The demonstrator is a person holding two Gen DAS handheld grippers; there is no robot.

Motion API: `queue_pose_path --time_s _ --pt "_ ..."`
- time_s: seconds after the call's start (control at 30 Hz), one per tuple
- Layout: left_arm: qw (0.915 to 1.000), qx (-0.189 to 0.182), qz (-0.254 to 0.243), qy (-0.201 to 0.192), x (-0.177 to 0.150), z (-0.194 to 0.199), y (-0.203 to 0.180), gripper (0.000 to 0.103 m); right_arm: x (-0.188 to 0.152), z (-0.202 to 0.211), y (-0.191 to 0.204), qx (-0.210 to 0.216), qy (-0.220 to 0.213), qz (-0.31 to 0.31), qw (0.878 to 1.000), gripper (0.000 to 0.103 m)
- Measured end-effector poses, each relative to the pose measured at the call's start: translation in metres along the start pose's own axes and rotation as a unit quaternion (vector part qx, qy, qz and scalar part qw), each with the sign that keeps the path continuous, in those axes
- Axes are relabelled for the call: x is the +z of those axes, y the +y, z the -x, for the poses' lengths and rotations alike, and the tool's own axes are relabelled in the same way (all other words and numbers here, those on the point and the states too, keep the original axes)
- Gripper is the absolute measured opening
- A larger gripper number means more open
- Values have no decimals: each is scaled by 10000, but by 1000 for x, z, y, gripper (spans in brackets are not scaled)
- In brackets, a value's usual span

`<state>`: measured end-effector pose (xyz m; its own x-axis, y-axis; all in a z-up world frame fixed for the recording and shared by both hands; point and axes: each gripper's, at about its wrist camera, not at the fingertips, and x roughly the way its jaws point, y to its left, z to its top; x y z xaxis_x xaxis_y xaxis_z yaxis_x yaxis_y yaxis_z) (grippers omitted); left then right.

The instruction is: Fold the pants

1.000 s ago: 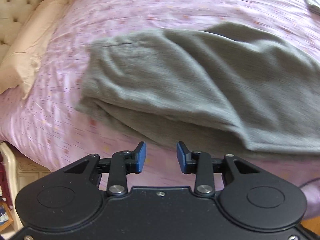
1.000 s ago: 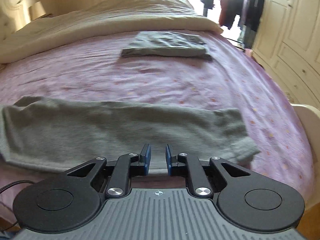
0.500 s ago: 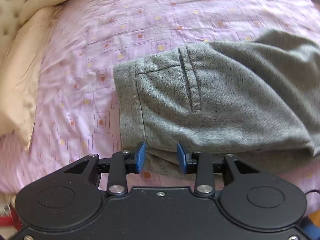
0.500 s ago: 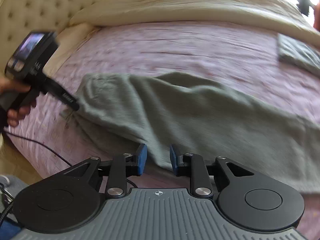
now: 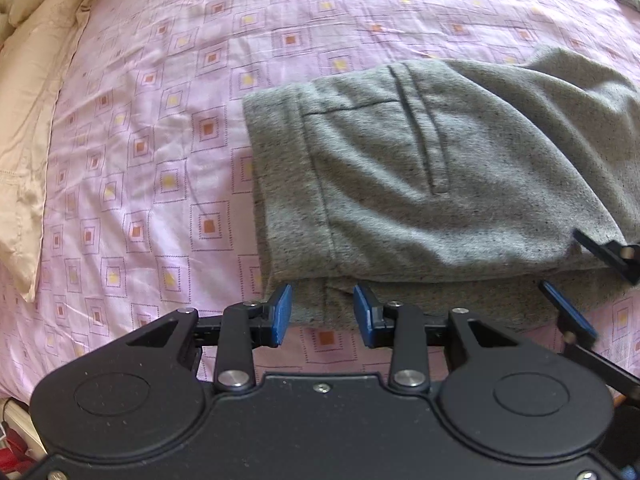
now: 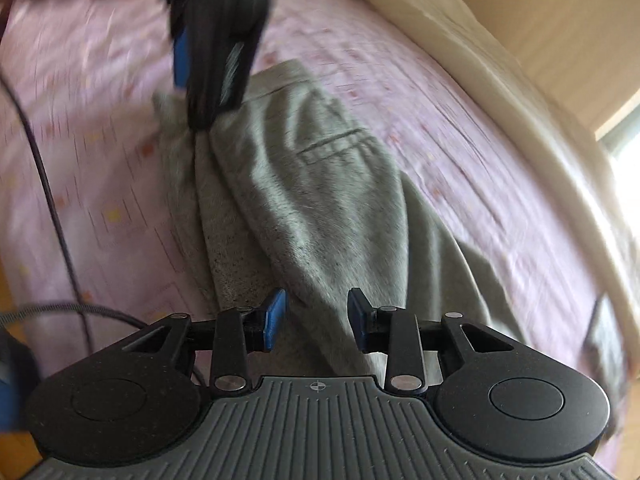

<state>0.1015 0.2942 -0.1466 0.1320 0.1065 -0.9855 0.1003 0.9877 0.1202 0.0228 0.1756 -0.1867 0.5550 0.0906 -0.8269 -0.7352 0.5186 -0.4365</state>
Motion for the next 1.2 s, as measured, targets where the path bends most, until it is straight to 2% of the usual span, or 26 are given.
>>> queue_pose_path --time_s 0.13,0.17,0.2,0.27,0.33,0.4,0.43,0.53,0.63,0.8,0.87,0.97,1.03,1.1,1.17,1.2 --pt "9999 -42 138 -6 2 2 14 45 5 -14 16 -260 24 605 9978 32" --pt "9999 -53 164 -11 3 4 17 45 8 -14 15 -208 -22 546 9983 27" --pt "9998 -60 190 -24 4 6 20 45 11 -11 9 -19 -23 298 9996 9" --pt "9997 -90 225 -100 7 13 26 45 17 -1 -7 229 -39 -369 9990 9" --pt "9994 -108 212 -258 11 23 30 45 21 21 -26 527 -258 -1110 9921 8" --pt "9987 -99 179 -466 16 33 30 45 22 38 -32 763 -429 -1410 9861 8" --pt "9984 -87 162 -541 19 36 30 45 21 42 -29 835 -424 -1371 9861 8" --pt "9978 -119 107 -647 27 37 22 45 15 27 -14 1266 -32 -1113 9857 8" --pt "9982 -133 -59 -583 34 28 9 45 11 13 2 1333 209 -803 9876 9" --pt "9976 -35 -463 -517 35 16 -13 45 13 16 -5 1448 221 -996 9842 9" --pt "9980 -19 -401 -483 33 15 -12 45 11 21 -5 1495 175 -938 9841 9" --pt "9985 -187 -369 -370 30 9 -12 46 9 20 -2 1567 198 -757 9845 9" --pt "9985 -100 -454 -277 25 -2 -17 46 9 10 -4 1627 269 -754 9834 9" --pt "9985 52 -518 -157 19 -18 -18 50 10 4 -6 1663 331 -820 9821 9" --pt "9988 155 -474 23 11 -37 -14 60 9 1 -6 1685 374 -917 9807 9" --pt "9990 116 -417 -66 7 -40 -10 61 10 -1 -7 1696 388 -973 9799 11"
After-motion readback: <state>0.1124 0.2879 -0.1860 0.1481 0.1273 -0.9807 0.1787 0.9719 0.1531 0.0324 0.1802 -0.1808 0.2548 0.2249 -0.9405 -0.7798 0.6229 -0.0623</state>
